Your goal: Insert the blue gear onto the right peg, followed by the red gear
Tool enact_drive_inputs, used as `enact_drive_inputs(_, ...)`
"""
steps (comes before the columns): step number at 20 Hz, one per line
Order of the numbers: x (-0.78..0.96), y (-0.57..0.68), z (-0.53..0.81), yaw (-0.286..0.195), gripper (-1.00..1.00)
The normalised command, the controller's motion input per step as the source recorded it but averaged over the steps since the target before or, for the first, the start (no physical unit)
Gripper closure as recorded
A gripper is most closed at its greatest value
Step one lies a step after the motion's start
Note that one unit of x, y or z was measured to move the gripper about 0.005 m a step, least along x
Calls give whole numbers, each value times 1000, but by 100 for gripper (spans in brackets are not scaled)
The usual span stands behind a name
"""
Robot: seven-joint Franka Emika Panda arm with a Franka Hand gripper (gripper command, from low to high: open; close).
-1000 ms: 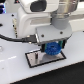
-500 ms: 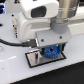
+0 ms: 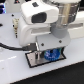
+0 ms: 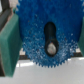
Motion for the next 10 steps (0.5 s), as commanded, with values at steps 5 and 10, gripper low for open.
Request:
enact_drive_inputs(5,27,159,181,0,-100)
enact_drive_inputs(10,-103,168,484,0,-100)
